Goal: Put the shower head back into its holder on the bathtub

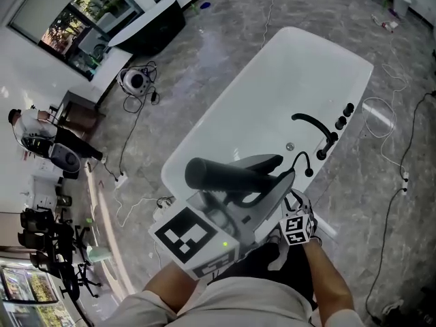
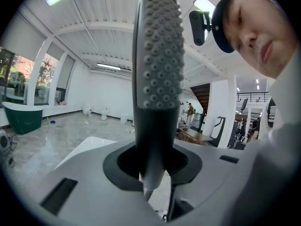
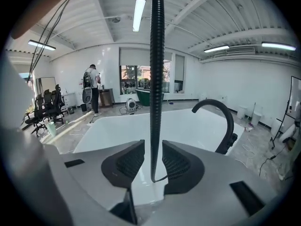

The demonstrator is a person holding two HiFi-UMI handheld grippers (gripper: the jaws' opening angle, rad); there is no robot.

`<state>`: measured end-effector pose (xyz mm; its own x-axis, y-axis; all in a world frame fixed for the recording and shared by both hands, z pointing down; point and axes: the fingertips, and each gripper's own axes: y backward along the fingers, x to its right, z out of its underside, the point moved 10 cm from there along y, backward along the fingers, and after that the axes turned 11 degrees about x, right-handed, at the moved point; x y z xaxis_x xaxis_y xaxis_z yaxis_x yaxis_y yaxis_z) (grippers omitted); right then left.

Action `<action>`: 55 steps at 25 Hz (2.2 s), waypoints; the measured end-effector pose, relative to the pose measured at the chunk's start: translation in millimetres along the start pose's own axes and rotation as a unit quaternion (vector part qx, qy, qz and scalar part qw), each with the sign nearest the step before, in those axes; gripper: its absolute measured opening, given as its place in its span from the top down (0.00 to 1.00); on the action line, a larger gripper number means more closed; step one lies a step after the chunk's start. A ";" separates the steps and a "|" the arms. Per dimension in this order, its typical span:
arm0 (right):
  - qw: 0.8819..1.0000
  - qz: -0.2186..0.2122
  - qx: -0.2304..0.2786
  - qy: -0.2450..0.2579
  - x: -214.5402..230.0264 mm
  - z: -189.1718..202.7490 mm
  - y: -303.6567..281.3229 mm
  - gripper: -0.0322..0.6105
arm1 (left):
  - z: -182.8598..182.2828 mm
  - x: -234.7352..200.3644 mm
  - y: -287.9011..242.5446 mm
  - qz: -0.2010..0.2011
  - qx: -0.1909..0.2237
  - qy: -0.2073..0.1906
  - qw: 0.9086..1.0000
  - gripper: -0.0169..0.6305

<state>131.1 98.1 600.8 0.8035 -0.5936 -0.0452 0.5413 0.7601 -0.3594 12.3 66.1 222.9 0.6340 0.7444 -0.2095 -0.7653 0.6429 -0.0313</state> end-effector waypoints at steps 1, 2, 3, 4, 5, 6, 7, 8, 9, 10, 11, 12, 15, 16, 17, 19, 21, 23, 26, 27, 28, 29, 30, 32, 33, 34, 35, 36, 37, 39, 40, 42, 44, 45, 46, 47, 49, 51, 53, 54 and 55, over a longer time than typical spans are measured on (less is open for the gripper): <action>1.000 -0.001 0.000 0.000 -0.6 1.1 -2.3 0.80 | -2.8 -0.1 2.5 -0.002 0.001 -0.001 1.000 0.82; 1.000 -0.002 -0.001 -0.001 -0.9 1.9 -4.4 0.80 | -5.6 -0.9 5.2 -0.004 0.003 0.000 1.000 0.82; 1.000 -0.003 -0.002 -0.003 -0.8 2.7 -6.4 0.80 | -8.6 -2.3 7.6 -0.006 0.004 0.002 1.000 0.82; 1.000 -0.005 -0.002 -0.004 -0.2 3.7 -8.6 0.80 | -11.4 -3.8 9.5 -0.008 0.006 0.005 1.000 0.82; 1.000 -0.008 -0.003 -0.005 0.7 5.0 -11.2 0.80 | -14.1 -5.3 11.1 -0.010 0.008 0.008 1.000 0.82; 1.000 -0.011 -0.003 -0.006 1.6 6.9 -14.4 0.80 | -16.5 -6.7 12.3 -0.012 0.010 0.012 1.000 0.82; 1.000 -0.015 -0.003 -0.005 2.3 9.1 -18.2 0.80 | -18.4 -8.1 13.3 -0.013 0.013 0.015 1.000 0.82; 1.000 -0.020 -0.003 -0.004 2.6 11.9 -22.7 0.80 | -19.8 -9.9 14.3 -0.015 0.016 0.020 1.000 0.82; 1.000 -0.023 -0.004 -0.004 2.8 15.5 -27.6 0.80 | -20.5 -12.6 15.1 -0.016 0.020 0.028 0.999 0.82; 1.000 -0.025 -0.007 -0.003 3.2 19.7 -32.3 0.80 | -20.2 -16.6 15.6 -0.017 0.025 0.039 0.999 0.82; 1.000 -0.024 -0.011 -0.003 4.2 24.1 -36.4 0.80 | -18.7 -21.8 16.0 -0.018 0.030 0.053 0.998 0.82; 1.000 -0.021 -0.014 -0.004 5.5 27.9 -39.6 0.80 | -16.2 -28.2 16.8 -0.019 0.035 0.068 0.997 0.82; 1.000 -0.015 -0.020 -0.007 9.5 33.6 -44.9 0.84 | -6.2 -53.1 23.5 -0.028 0.052 0.120 0.991 0.82; 1.000 -0.012 -0.021 -0.007 11.1 34.0 -45.5 0.84 | -3.3 -63.0 26.5 -0.032 0.059 0.140 0.988 0.82; 1.000 -0.008 -0.021 -0.006 13.2 34.2 -45.4 0.84 | -1.4 -73.1 29.8 -0.035 0.065 0.158 0.985 0.82; 1.000 0.001 -0.021 -0.002 17.8 34.0 -44.6 0.84 | -0.6 -91.2 36.8 -0.041 0.075 0.189 0.978 0.83; 1.000 0.005 -0.018 0.001 21.4 31.5 -46.7 0.84 | -3.6 -102.0 44.2 -0.045 0.082 0.204 0.975 0.82; 1.000 0.003 -0.015 0.007 23.2 26.8 -54.8 0.84 | -8.4 -106.4 50.4 -0.043 0.090 0.213 0.972 0.83; 1.000 -0.005 -0.016 0.017 22.1 24.1 -70.5 0.84 | -14.6 -109.5 56.0 -0.033 0.109 0.230 0.967 0.83; 1.000 -0.008 -0.017 0.018 21.0 24.7 -73.8 0.84 | -15.7 -110.6 57.5 -0.032 0.113 0.233 0.965 0.83; 1.000 -0.010 -0.017 0.017 20.1 25.4 -76.0 0.84 | -16.3 -111.9 59.4 -0.033 0.115 0.235 0.965 0.83; 1.000 -0.012 -0.018 0.016 19.8 26.2 -76.8 0.84 | -16.3 -113.7 61.6 -0.037 0.117 0.236 0.964 0.83; 1.000 -0.013 -0.019 0.013 20.5 26.9 -76.3 0.84 | -15.4 -116.3 64.1 -0.042 0.119 0.238 0.963 0.83; 1.000 -0.010 -0.023 0.006 24.2 27.9 -70.9 0.84 | -10.3 -125.0 68.3 -0.054 0.127 0.251 0.958 0.83; 1.000 -0.006 -0.025 0.001 26.9 28.7 -66.0 0.84 | -6.1 -130.9 69.1 -0.059 0.134 0.264 0.953 0.83; 1.000 0.001 -0.027 -0.003 30.3 30.3 -59.6 0.84 | -1.0 -136.9 68.9 -0.062 0.140 0.279 0.948 0.83; 0.999 0.009 -0.030 -0.007 34.3 32.7 -52.0 0.84 | 5.0 -143.0 68.3 -0.065 0.146 0.293 0.943 0.83; 0.999 0.018 -0.032 -0.010 38.8 35.3 -43.8 0.84 | 11.5 -148.6 67.9 -0.069 0.148 0.305 0.938 0.83; 0.999 0.027 -0.033 -0.014 43.7 37.6 -35.7 0.84 | 18.1 -153.7 67.6 -0.074 0.149 0.315 0.934 0.83; 0.998 0.047 -0.030 -0.020 54.0 38.3 -20.8 0.84 | 29.3 -162.3 67.7 -0.083 0.149 0.328 0.929 0.83; 0.998 0.059 -0.029 -0.023 59.1 34.4 -13.2 0.84 | 33.2 -166.4 67.9 -0.088 0.148 0.333 0.927 0.83; 0.996 0.079 -0.023 -0.024 69.2 19.3 2.3 0.84 | 40.4 -174.5 68.2 -0.099 0.144 0.342 0.923 0.83; 0.995 0.096 -0.011 -0.016 79.4 1.9 18.9 0.84 | 52.6 -180.0 68.0 -0.112 0.137 0.355 0.918 0.83; 0.995 0.104 -0.003 -0.010 84.6 -6.7 27.8 0.84 | 60.5 -181.5 67.0 -0.117 0.133 0.362 0.915 0.83; 0.994 0.111 0.006 -0.004 90.1 -15.3 36.9 0.84 | 69.0 -182.7 65.4 -0.120 0.129 0.369 0.912 0.83; 0.993 0.118 0.015 0.003 95.5 -24.4 45.9 0.84 | 77.4 -183.9 63.5 -0.122 0.125 0.376 0.910 0.83; 0.991 0.131 0.030 0.017 104.5 -43.2 62.9 0.84 | 93.7 -187.9 61.6 -0.132 0.111 0.384 0.907 0.83; 0.989 0.142 0.038 0.027 110.2 -59.9 77.6 0.84 | 109.2 -193.7 62.4 -0.146 0.093 0.391 0.904 0.83; 0.987 0.152 0.041 0.029 113.8 -73.7 90.3 0.84 | 123.5 -196.9 59.6 -0.146 0.087 0.410 0.896 0.83; 0.986 0.158 0.043 0.029 116.3 -80.1 96.5 0.84 | 130.3 -197.1 55.5 -0.141 0.088 0.423 0.891 0.83; 0.985 0.164 0.046 0.032 119.8 -86.2 102.9 0.84 | 137.0 -196.6 50.6 -0.138 0.087 0.434 0.886 0.83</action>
<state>261.7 82.4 478.0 0.9231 -0.3261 -0.2039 0.2784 0.9323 -0.2310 -135.7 -23.0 396.4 0.4125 0.1836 -0.8923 -0.5177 0.8532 -0.0638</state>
